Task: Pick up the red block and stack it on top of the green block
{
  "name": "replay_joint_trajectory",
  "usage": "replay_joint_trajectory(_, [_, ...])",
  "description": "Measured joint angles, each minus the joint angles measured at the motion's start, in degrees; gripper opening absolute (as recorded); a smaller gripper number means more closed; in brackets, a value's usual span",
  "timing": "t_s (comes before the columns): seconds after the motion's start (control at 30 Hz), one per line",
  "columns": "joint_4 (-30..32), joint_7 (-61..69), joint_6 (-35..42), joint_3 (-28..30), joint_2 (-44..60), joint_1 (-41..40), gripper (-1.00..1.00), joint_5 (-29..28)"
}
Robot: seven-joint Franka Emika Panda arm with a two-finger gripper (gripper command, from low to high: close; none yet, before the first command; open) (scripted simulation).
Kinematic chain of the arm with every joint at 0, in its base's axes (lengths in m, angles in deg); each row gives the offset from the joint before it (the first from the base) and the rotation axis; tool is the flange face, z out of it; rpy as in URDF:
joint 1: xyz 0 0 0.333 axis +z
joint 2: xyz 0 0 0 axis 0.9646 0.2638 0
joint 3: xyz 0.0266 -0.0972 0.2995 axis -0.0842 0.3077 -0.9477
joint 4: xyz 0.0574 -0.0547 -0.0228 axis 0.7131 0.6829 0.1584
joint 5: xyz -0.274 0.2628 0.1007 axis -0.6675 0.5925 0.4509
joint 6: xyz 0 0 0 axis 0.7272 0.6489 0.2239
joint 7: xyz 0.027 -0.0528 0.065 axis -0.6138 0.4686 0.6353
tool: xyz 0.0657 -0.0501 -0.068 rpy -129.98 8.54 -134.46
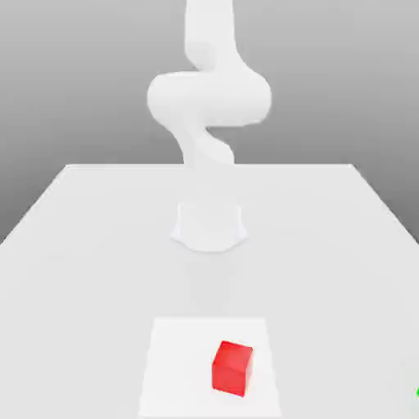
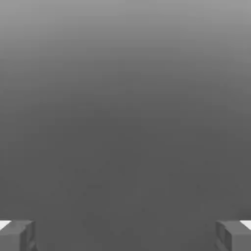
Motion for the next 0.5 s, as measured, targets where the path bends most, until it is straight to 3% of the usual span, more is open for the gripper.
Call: replay_joint_trajectory(0.5, [10.4,-14.3,-14.6,-5.5,31.5,-3.0,0.00,-1.4])
